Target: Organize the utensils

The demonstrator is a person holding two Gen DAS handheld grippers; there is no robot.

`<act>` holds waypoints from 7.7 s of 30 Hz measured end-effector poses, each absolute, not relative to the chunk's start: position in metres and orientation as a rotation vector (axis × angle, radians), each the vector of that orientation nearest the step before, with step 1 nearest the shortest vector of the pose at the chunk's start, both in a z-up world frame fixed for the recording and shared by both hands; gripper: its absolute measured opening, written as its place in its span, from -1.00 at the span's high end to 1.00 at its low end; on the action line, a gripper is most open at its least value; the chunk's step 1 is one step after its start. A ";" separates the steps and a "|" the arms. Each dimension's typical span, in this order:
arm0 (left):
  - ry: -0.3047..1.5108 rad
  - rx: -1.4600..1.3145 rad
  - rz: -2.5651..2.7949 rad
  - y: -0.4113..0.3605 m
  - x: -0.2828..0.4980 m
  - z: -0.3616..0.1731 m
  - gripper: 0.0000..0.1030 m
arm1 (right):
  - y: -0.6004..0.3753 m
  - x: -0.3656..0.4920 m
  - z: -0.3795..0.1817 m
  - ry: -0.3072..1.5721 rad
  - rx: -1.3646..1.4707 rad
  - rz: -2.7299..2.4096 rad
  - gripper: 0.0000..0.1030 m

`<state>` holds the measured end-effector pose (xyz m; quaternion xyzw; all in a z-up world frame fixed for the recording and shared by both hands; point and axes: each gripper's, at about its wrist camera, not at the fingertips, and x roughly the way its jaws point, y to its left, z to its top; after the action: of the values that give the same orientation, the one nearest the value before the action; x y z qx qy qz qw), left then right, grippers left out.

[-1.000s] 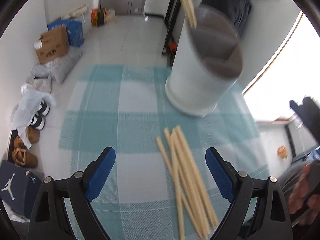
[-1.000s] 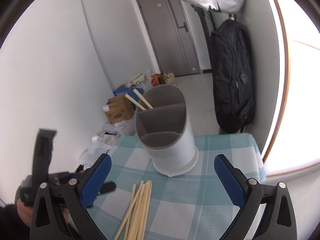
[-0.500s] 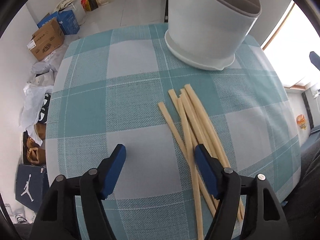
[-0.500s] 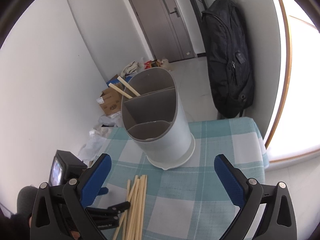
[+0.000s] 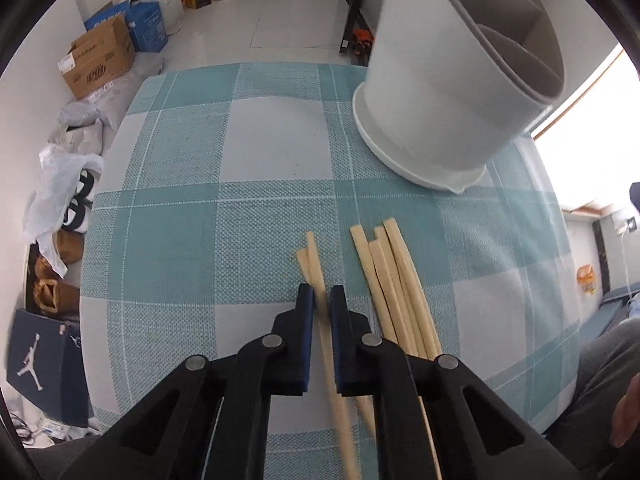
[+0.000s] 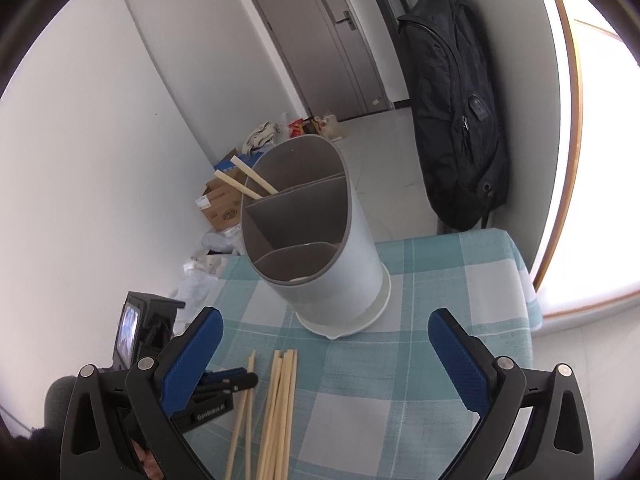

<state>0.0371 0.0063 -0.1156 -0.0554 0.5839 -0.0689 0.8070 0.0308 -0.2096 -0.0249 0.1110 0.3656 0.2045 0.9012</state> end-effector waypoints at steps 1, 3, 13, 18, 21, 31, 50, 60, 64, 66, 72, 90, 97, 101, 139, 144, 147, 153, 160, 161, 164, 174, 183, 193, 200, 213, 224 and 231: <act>1.248 -0.132 -0.147 0.006 0.037 -0.115 0.96 | -0.210 0.031 -0.025 0.761 0.230 0.421 -1.00; 1.238 -0.159 -0.138 0.007 0.035 -0.113 0.96 | -0.211 0.031 -0.025 0.762 0.233 0.419 -1.00; 1.133 -0.312 -0.166 0.023 0.030 -0.090 0.96 | -0.199 0.028 -0.030 0.777 0.199 0.434 -1.00; 1.017 -0.355 -0.169 0.041 0.031 -0.074 0.96 | -0.186 0.023 -0.037 0.831 0.213 0.531 -1.00; 0.972 -0.400 -0.174 0.057 0.034 -0.071 0.96 | -0.173 0.026 -0.041 0.897 0.221 0.588 -0.83; 0.966 -0.473 -0.146 0.092 0.030 -0.070 0.97 | -0.100 0.053 -0.074 1.149 0.152 0.604 -0.13; 0.979 -0.579 -0.054 0.145 0.021 -0.079 0.20 | -0.020 0.088 -0.120 1.334 -0.219 0.395 0.82; 1.044 -0.537 -0.029 0.143 0.024 -0.094 0.20 | -0.033 0.094 -0.105 1.247 -0.061 0.428 0.90; 1.090 -0.510 -0.040 0.134 0.028 -0.102 0.20 | -0.053 0.084 -0.074 1.130 0.019 0.469 0.90; 1.116 -0.491 -0.056 0.125 0.031 -0.104 0.20 | -0.070 0.077 -0.060 1.076 0.073 0.488 0.90; 1.187 -0.405 -0.088 0.096 0.043 -0.111 0.11 | -0.123 0.058 -0.029 0.955 0.231 0.523 0.90; 1.262 -0.004 -0.006 0.033 0.065 -0.121 0.26 | -0.232 0.050 -0.020 0.788 0.477 0.484 0.90; 1.213 0.020 0.036 0.023 0.075 -0.124 0.96 | -0.246 0.047 -0.016 0.762 0.491 0.474 0.90; 1.175 -0.050 0.039 0.029 0.074 -0.118 0.96 | -0.254 0.045 -0.016 0.752 0.519 0.463 0.90; 0.625 -0.298 -0.171 0.030 0.021 0.061 0.97 | -0.207 0.029 0.102 0.426 0.285 0.514 0.90; 0.569 -0.304 -0.201 0.021 0.034 0.095 0.97 | -0.205 0.049 0.133 0.380 0.268 0.514 0.90; 0.546 -0.315 -0.206 0.020 0.047 0.107 0.97 | -0.205 0.065 0.146 0.369 0.263 0.514 0.90; 0.514 -0.341 -0.195 0.022 0.077 0.120 0.97 | -0.198 0.099 0.166 0.346 0.240 0.518 0.90; 0.443 -0.427 -0.152 0.035 0.114 0.111 0.97 | -0.181 0.146 0.171 0.304 0.188 0.535 0.90; 0.439 -0.438 -0.148 0.036 0.119 0.109 0.97 | -0.177 0.150 0.169 0.294 0.173 0.542 0.90; 0.432 -0.468 -0.133 0.039 0.131 0.097 0.97 | -0.168 0.164 0.162 0.267 0.133 0.555 0.90; 0.437 -0.472 -0.173 0.041 0.154 0.065 0.97 | -0.151 0.198 0.119 0.256 0.106 0.581 0.90; 0.412 -0.453 -0.224 0.033 0.149 0.047 0.97 | -0.151 0.198 0.089 0.259 0.082 0.624 0.90; 0.472 -0.435 -0.293 0.034 0.146 0.045 0.97 | -0.154 0.192 0.084 0.339 0.089 0.703 0.89; 0.583 -0.466 -0.374 0.041 0.142 0.044 0.96 | -0.162 0.178 0.077 0.442 0.169 0.759 0.84; 0.587 -0.477 -0.273 0.059 0.103 0.072 0.05 | -0.199 0.124 0.093 0.454 0.283 0.679 -0.37; 0.576 -0.407 -0.225 0.051 0.060 0.090 -0.23 | -0.210 0.068 0.111 0.414 0.278 0.645 -0.77; 0.575 -0.377 -0.192 0.048 0.035 0.088 -0.39 | -0.209 0.031 0.120 0.378 0.252 0.646 -0.95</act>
<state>0.0353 0.0481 0.0882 -0.1845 0.2814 -0.0939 0.9370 0.0311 -0.2092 0.1197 0.1229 0.1840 0.3148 0.9230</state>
